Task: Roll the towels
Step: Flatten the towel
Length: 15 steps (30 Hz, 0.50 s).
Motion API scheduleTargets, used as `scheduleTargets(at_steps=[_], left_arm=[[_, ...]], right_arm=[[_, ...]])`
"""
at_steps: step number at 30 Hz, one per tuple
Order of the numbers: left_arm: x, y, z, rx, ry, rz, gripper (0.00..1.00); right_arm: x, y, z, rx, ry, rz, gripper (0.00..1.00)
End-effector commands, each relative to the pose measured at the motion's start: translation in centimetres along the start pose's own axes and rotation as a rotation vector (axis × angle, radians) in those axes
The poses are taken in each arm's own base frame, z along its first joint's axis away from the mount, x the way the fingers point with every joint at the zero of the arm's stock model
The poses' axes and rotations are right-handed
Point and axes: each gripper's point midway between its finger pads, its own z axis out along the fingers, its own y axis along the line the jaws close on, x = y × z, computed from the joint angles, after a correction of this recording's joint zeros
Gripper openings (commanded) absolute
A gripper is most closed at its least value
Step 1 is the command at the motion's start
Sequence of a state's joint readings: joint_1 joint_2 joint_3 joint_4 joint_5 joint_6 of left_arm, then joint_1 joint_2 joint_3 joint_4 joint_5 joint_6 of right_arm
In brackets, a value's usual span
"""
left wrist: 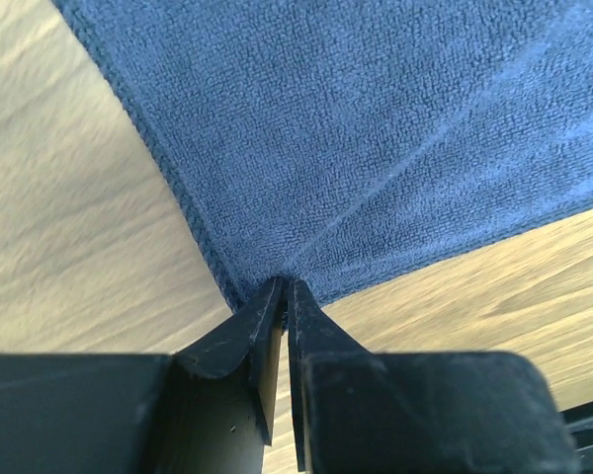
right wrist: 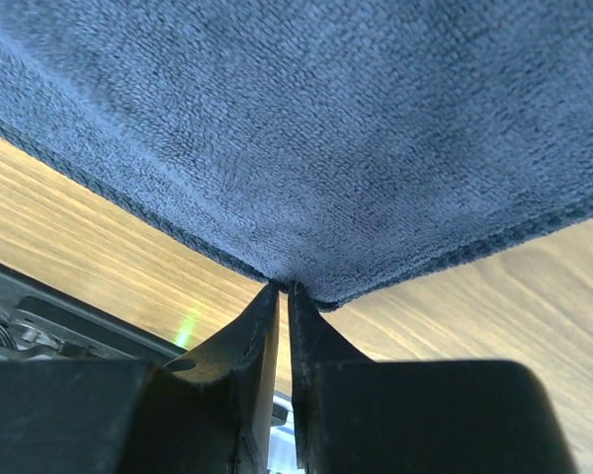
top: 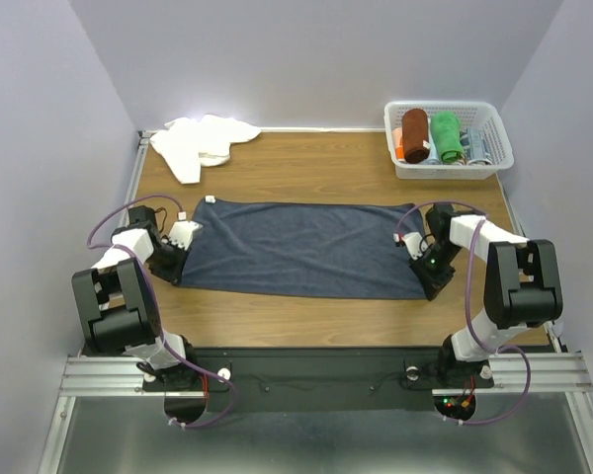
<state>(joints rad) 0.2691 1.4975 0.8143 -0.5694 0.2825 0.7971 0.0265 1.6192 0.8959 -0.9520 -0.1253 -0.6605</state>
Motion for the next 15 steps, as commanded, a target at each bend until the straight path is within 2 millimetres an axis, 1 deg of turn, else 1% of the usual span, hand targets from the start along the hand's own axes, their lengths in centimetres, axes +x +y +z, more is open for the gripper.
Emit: scheduleTargets(at_steps=[1, 5, 6, 9, 10, 11, 13, 14, 15], left_arm=[[4.1, -0.7, -0.3, -0.004, 0.128, 0.012, 0.18], [5.4, -1.5, -0.4, 0.009, 0.155, 0.026, 0.18], [5.6, -1.6, -0.4, 0.007, 0.160, 0.024, 0.18], [5.2, -1.6, -0.7, 0.005, 0.143, 0.026, 0.18], [5.0, -1.6, -0.7, 0.013, 0.138, 0.024, 0.19], [4.4, -1.7, -0.9, 0.032, 0.120, 0.022, 0.20], [3.9, -2.3, -1.1, 0.070, 0.101, 0.024, 0.21], [2.6, -2.5, -1.7, 0.092, 0.059, 0.027, 0.23], [2.0, -2.5, -2.1, 0.105, 0.037, 0.030, 0.25]], right_arm=[[3.0, -0.8, 1.8, 0.055, 0.111, -0.027, 0.14], [3.5, -0.4, 1.3, 0.048, 0.111, -0.051, 0.13], [3.3, -0.4, 1.2, 0.042, 0.103, -0.060, 0.13], [3.3, 0.3, 0.8, 0.006, 0.098, -0.082, 0.13], [3.2, 0.4, 0.6, -0.001, 0.094, -0.087, 0.16], [2.8, 0.6, 0.5, -0.016, 0.076, -0.089, 0.18], [1.9, 0.8, -0.1, -0.032, 0.040, -0.097, 0.24], [0.6, 1.1, -1.3, -0.045, -0.019, -0.107, 0.34], [-0.1, 1.2, -1.9, -0.055, -0.051, -0.114, 0.39]])
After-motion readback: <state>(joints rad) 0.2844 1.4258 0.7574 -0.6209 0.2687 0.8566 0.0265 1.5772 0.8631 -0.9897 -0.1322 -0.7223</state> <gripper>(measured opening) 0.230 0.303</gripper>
